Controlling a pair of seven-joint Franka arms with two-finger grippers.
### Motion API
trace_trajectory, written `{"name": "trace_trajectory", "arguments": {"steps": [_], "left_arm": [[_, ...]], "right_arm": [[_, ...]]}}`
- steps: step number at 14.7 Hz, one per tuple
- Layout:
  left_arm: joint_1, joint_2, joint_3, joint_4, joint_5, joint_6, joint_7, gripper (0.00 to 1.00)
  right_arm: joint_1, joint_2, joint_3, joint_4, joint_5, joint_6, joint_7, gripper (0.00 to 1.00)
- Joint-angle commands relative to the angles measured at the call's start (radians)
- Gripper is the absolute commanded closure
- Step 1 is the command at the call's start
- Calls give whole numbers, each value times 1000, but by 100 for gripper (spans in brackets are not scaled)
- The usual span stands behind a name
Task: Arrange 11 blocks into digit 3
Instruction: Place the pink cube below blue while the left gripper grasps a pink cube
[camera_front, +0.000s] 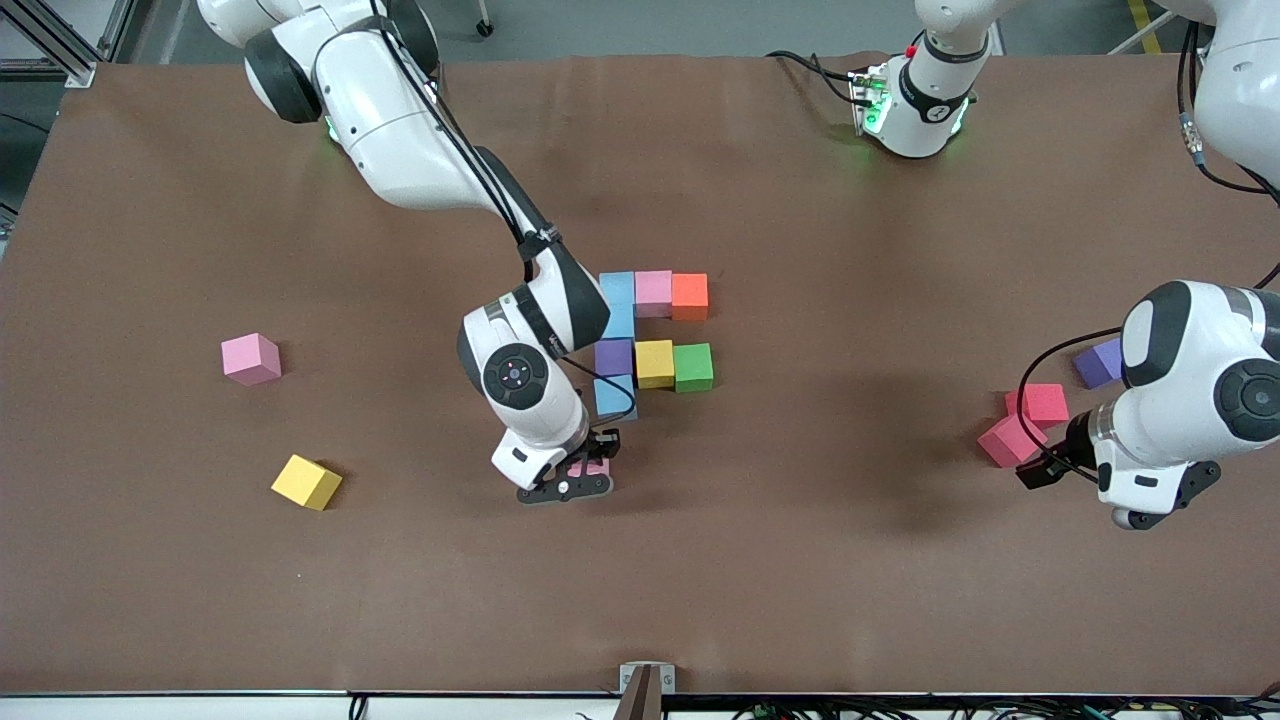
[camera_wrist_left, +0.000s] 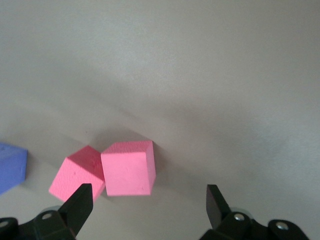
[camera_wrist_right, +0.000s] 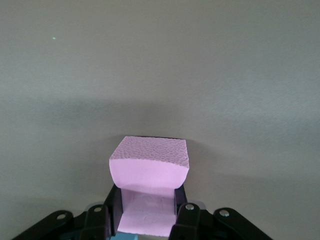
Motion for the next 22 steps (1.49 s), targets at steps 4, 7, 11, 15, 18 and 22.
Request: {"name": "trace_trajectory", "arguments": {"steps": [4,7,11,15,18,22], "left_arm": [[24,74,52,2,22,121,184,0],[24,99,57,-6,27,130,172,0],[25,117,60,-23,21,143,140,0],[43,117,61,-78,24,195,108,0],[74,105,61,-116,27,218,105,0],[83,103,61,-129,27,218,102,0]], "right_arm": [[30,17,-1,30,21,-11,58,79],[43,17,-1,30,21,-18,60,79],[63,17,-1,27,18,-41,58,79],[65,15,-1,27,18,-75,62,79],[71,17,-1,27,20,-81,63,79],[70,17,-1,27,21,-80,63,79]]}}
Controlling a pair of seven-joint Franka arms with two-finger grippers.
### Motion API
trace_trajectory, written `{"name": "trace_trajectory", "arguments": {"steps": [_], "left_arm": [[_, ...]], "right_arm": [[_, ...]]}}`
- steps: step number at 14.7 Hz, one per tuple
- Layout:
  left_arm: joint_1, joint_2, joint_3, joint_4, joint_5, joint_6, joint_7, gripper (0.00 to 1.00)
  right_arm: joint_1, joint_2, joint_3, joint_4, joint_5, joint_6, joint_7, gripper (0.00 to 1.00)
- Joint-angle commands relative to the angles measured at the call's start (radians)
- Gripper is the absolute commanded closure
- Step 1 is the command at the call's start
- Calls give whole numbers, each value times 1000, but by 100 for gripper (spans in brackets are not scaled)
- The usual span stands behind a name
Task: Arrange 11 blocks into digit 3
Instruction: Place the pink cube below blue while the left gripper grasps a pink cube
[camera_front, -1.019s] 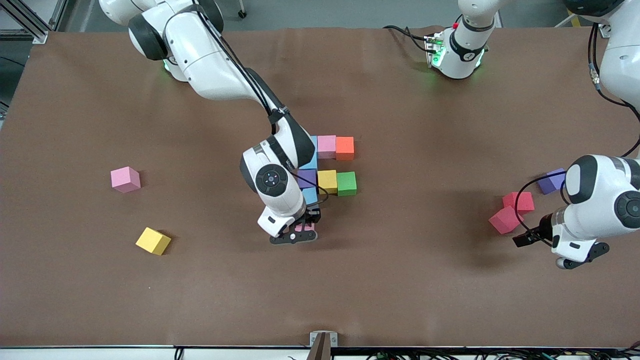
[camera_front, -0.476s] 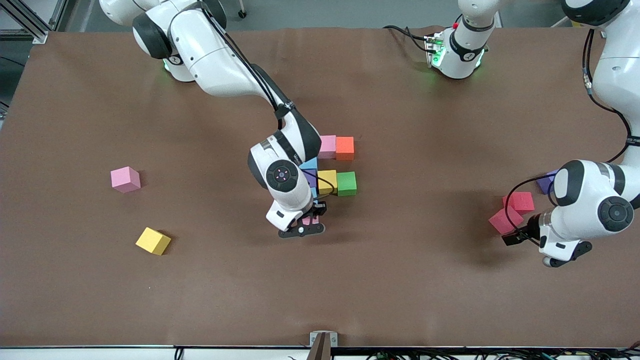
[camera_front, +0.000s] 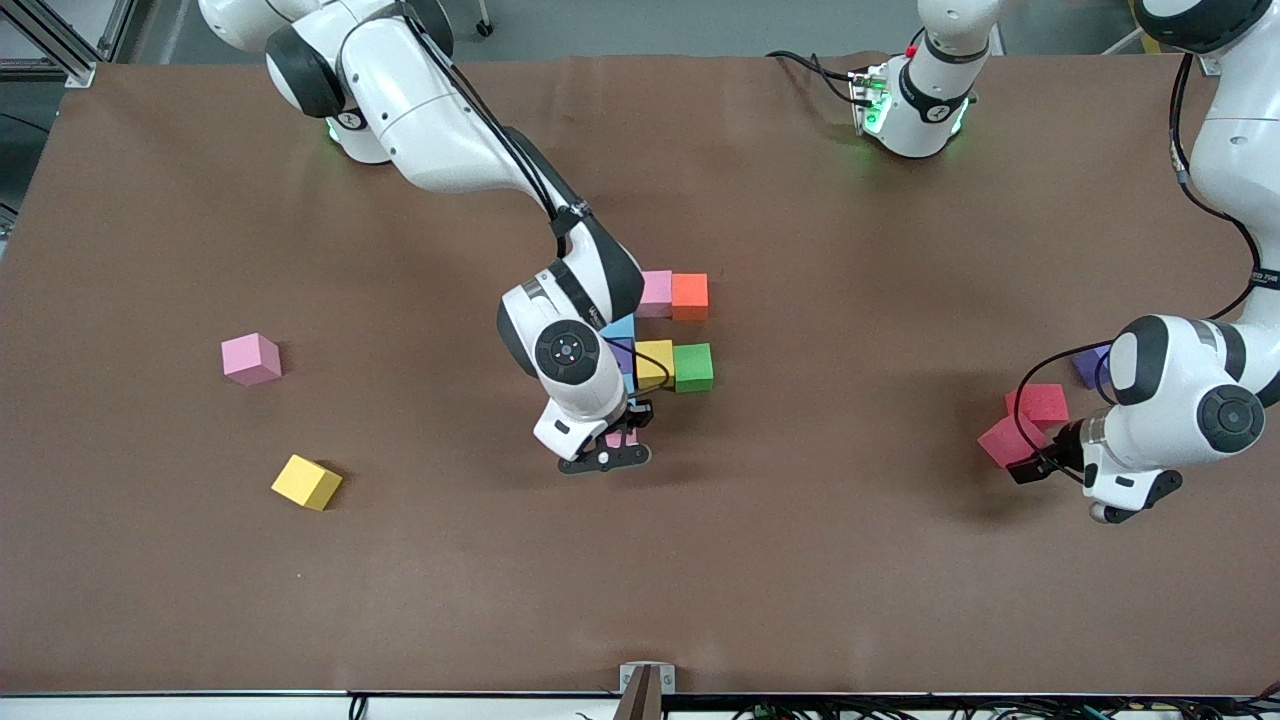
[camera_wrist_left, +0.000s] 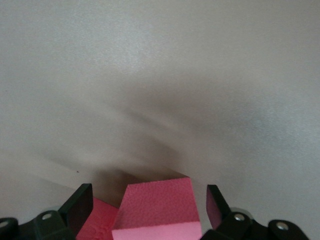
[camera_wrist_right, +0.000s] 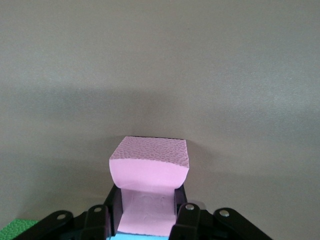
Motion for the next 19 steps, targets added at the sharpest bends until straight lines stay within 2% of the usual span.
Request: {"name": "trace_trajectory", "arguments": {"steps": [1,4,5,6,7,8,9,12,14,17,19], "left_arm": [[8,-23,-6,-36,21,17,-20,0],[11,-23,-6,-44,20,17,-33,3],[11,-23,-8,-48,18,17,-56,4],[11,-26,-8,-51,18,17,-79,5],[9,-30,-8,-59,20,17,-92,5],[9,-31,-8,-64,20,17,-93,7],[9,-31,-8,-70,20,17,-95,7],[9,-41,-8,-84,18,17,-102,12],[9,-41,-11,-90,20,17,-133,20],[9,-41,-15,-90,20,17,-161,53],[8,-49,-23,-87,15,17,-181,75]], "right_arm": [[6,13,-5,18,18,-11,14,79],[5,13,-5,18,24,-7,36,78],[5,13,-5,18,24,-8,36,75],[2,13,-5,18,24,-10,34,64],[-2,12,-5,18,24,-10,34,38],[-5,9,-5,18,24,-10,34,7],[-8,6,-7,20,22,-10,27,0],[-12,-28,-11,20,22,-36,25,0],[-15,-63,-14,20,21,-77,25,0],[-37,-123,-16,20,21,-158,26,0],[-49,-207,-28,9,18,-209,26,0]]}}
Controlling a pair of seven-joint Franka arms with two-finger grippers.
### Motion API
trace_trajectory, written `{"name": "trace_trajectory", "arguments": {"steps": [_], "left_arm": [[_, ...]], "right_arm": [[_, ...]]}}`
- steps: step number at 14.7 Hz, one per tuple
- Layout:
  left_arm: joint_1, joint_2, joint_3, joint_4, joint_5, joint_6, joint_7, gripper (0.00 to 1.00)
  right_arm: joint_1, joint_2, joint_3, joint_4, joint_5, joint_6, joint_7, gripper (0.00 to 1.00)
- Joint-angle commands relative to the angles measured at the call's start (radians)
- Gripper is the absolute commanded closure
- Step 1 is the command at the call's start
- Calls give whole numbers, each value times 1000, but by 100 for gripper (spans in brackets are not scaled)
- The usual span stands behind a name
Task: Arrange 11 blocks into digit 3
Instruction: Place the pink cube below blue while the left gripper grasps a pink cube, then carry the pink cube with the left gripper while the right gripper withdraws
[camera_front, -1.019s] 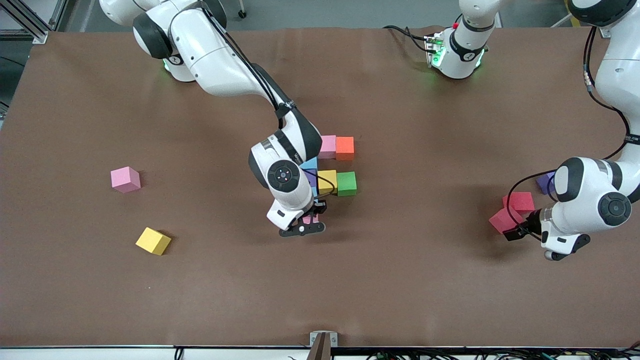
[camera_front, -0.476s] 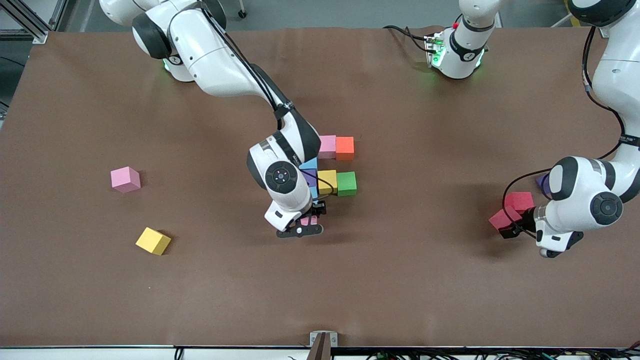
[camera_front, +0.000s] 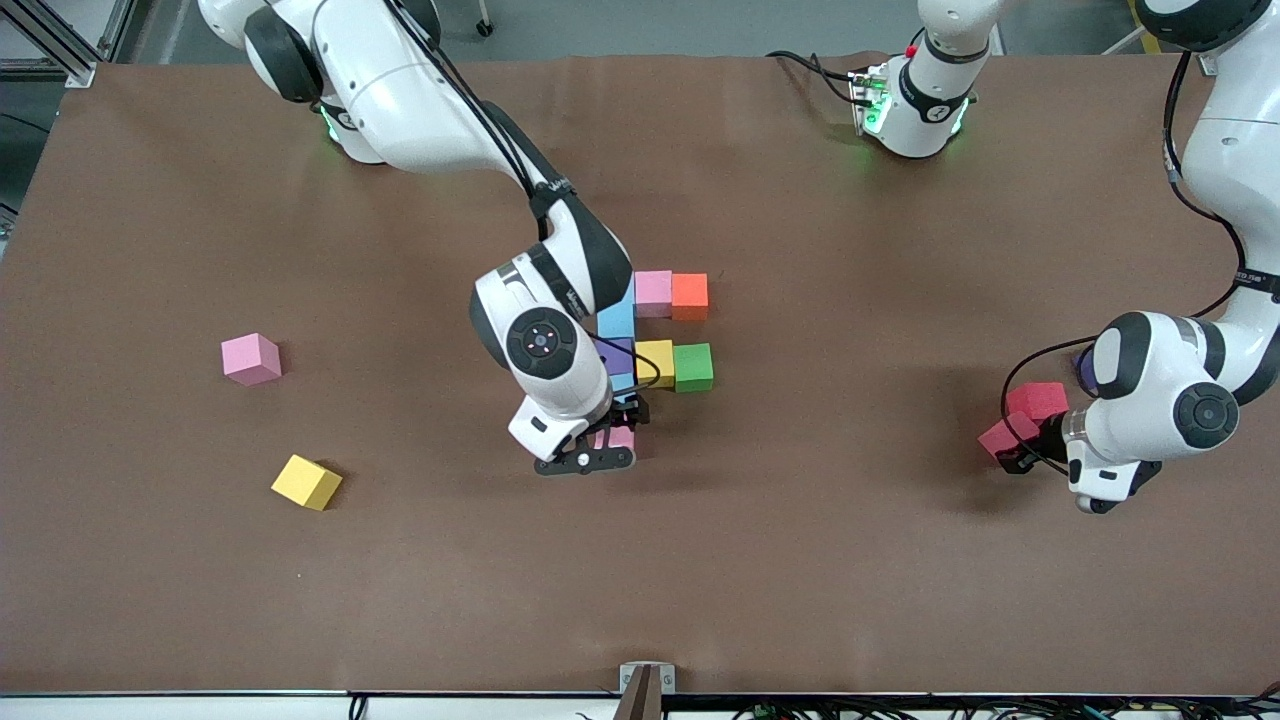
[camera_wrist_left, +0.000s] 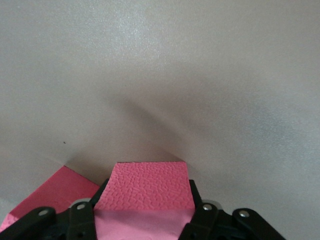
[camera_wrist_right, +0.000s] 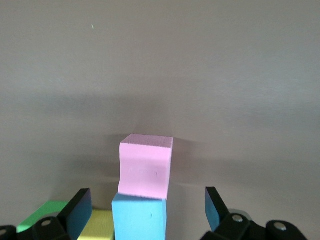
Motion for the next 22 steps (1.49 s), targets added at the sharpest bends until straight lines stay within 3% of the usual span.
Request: {"name": "trace_trajectory", "arguments": {"steps": [1,5,11,14,17,20,22], "left_arm": [[6,-41,-27,-29,15,13,-66,83],[-35,-36,-58,22,9,13,-190,86],[-203,-15,-54,111,1,12,-590,86],[-284,1,-37,145,0,12,-745,86],[-333,10,-37,174,-2,12,-839,86],[-375,11,-37,194,-33,10,-893,86],[-385,11,-37,197,-59,9,-907,86]], "right_arm": [[-39,-126,-7,-37,11,-113,3,0],[-164,-279,-7,-72,9,-357,-84,0],[-351,-577,-10,-400,-15,-363,-280,0],[-450,-640,-10,-475,-27,-365,-369,0],[-535,-684,-10,-518,-96,-366,-460,0],[-578,-710,-11,-528,-110,-374,-498,0],[-578,-739,-11,-529,-170,-374,-499,0]]}}
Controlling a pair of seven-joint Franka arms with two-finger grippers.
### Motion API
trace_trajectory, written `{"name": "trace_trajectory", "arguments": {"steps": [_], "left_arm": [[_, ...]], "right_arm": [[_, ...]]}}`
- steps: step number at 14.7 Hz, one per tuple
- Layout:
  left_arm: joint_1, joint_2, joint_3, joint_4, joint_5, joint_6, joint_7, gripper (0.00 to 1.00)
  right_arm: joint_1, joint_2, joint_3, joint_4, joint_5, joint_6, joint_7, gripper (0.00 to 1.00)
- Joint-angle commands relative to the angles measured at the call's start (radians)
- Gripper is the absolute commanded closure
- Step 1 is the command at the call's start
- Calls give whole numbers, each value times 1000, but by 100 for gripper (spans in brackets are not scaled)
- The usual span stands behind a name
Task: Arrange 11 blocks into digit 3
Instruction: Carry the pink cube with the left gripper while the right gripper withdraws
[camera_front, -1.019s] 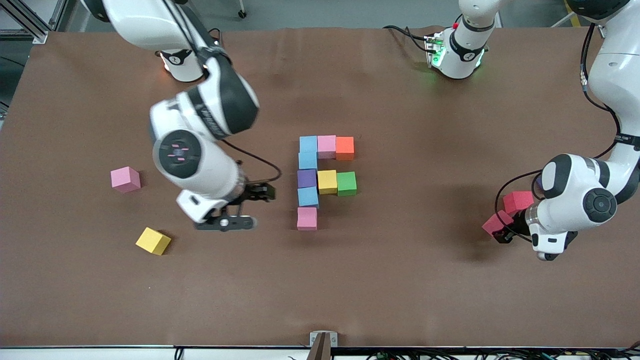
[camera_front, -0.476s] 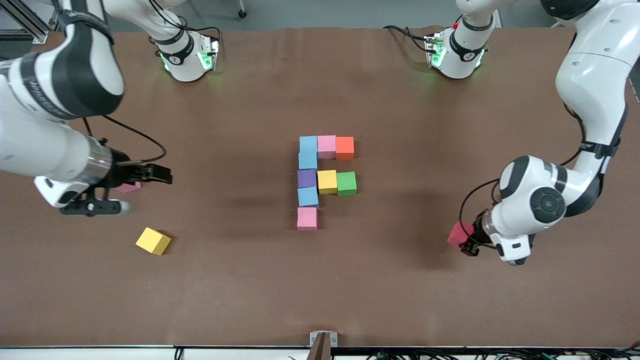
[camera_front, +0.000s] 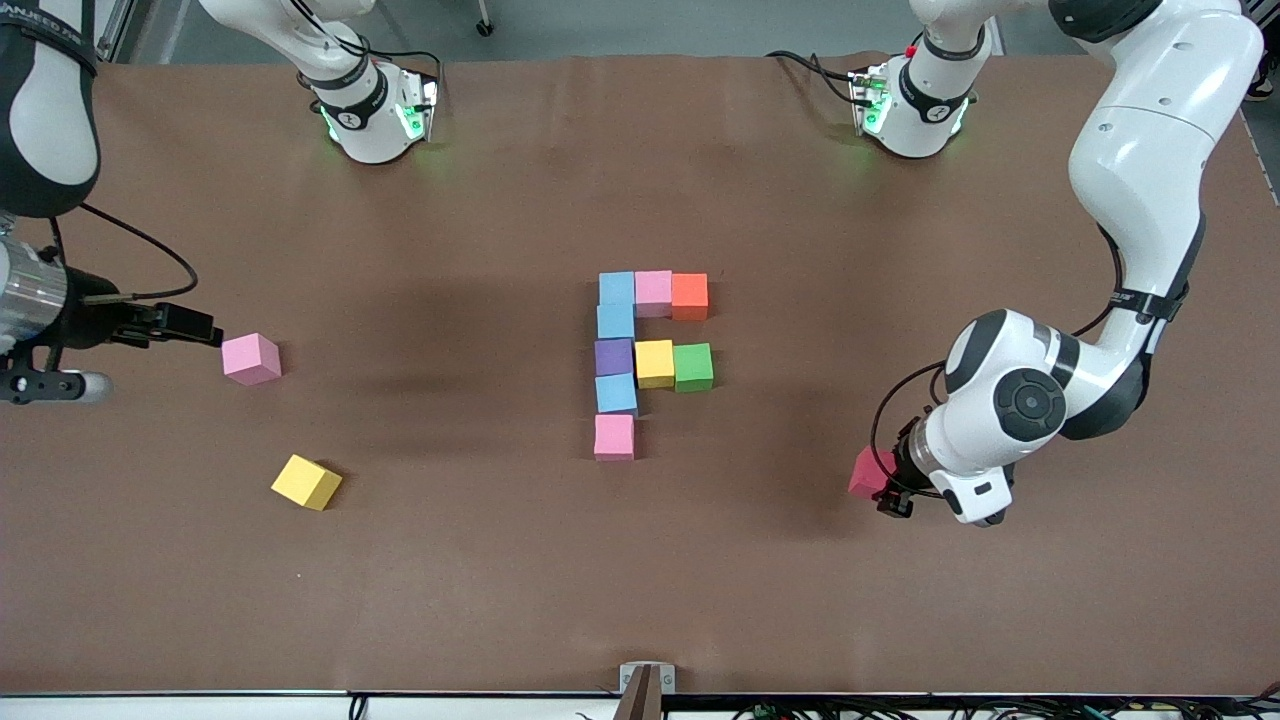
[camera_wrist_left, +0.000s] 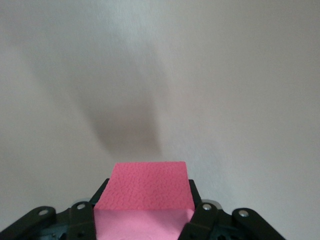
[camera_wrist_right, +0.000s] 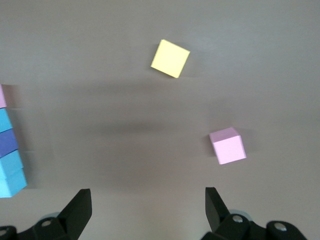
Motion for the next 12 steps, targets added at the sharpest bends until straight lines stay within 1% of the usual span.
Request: {"name": "trace_trajectory", "arguments": {"steps": [1,3,7,12], "left_arm": [[-29,12,9,31,-26,-3,-34,86],[-42,12,9,38,-28,-3,-66,86],[-65,12,9,40,-31,-3,-106,86],[-98,13,12,63,-54,-5,-143,86]], "right_arm": [[-9,-80,20,-62,-61,16,-10,0],[-26,-100,20,-77,-62,20,-51,0],[-83,-111,21,-83,-57,22,-135,0],[-74,-116,29,-20,-55,-12,-122,0]]}}
